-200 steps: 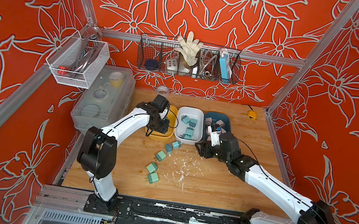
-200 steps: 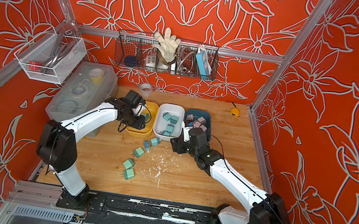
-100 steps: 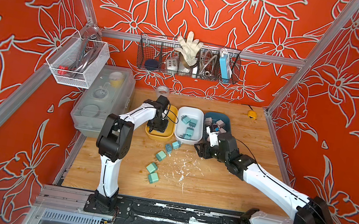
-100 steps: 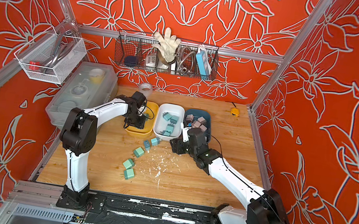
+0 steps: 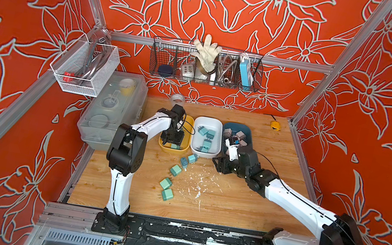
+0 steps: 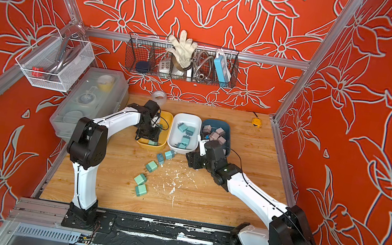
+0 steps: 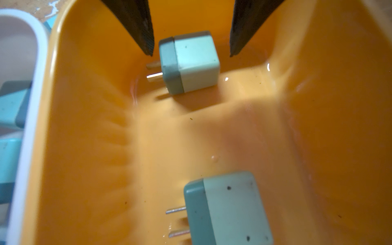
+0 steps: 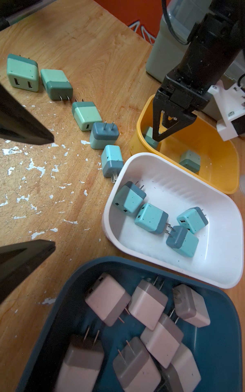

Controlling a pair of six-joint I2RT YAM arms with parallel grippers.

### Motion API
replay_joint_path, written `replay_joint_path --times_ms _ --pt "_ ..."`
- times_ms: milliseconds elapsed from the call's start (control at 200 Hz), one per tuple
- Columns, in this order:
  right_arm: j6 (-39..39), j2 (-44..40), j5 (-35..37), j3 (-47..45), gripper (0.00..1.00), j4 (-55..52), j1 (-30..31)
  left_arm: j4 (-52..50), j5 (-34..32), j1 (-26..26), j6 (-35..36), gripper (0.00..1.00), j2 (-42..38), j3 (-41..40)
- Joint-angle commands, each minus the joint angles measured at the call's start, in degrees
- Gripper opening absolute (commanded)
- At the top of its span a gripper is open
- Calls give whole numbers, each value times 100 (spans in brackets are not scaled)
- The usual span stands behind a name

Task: Place the plugs by color into the storage box
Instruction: Place the plug in the storage box.

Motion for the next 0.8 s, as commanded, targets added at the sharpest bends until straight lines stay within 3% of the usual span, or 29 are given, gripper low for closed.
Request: replay_joint_path --times_ms 0,420,796 --pt "-92 42 129 -15 76 11 -3 -125 54 13 -8 59 -106 79" --pt "-79 117 -2 64 76 -60 -3 -20 40 13 -43 60 -544 -41" --pt "96 263 -558 370 76 -305 6 205 41 -89 -278 59 -2139 -944"
